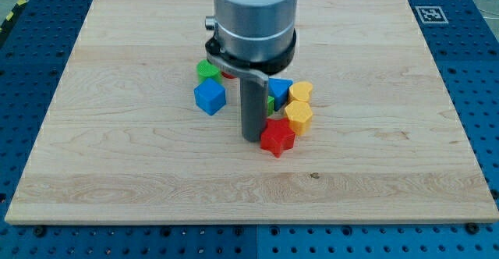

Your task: Separate the yellow hexagon from the group of blocks

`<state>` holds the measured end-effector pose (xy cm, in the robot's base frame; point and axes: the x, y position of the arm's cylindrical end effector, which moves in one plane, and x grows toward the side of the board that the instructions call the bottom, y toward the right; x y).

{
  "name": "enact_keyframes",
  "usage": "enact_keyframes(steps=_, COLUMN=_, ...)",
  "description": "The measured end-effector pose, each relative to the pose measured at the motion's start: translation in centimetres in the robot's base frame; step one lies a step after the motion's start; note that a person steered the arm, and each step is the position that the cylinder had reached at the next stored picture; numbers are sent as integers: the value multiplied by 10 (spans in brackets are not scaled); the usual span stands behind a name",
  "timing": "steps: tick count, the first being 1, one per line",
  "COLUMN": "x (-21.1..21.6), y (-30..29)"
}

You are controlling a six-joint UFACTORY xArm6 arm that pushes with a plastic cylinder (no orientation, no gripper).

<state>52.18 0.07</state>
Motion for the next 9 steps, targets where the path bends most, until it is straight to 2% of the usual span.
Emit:
enact_keyframes(steps=1, x=23, y=18)
enact_keyframes(steps=2, x=3, y=50)
enact_keyframes(steps=3, x=-45, y=56)
enact_keyframes(steps=4, x=-57, y=62)
enact_keyframes(steps=5, x=-52, y=71)
enact_keyframes(steps=6, x=-87, y=100)
enact_keyframes(steps=7, x=-99, y=130)
enact_keyframes(steps=9, x=-80, y=136)
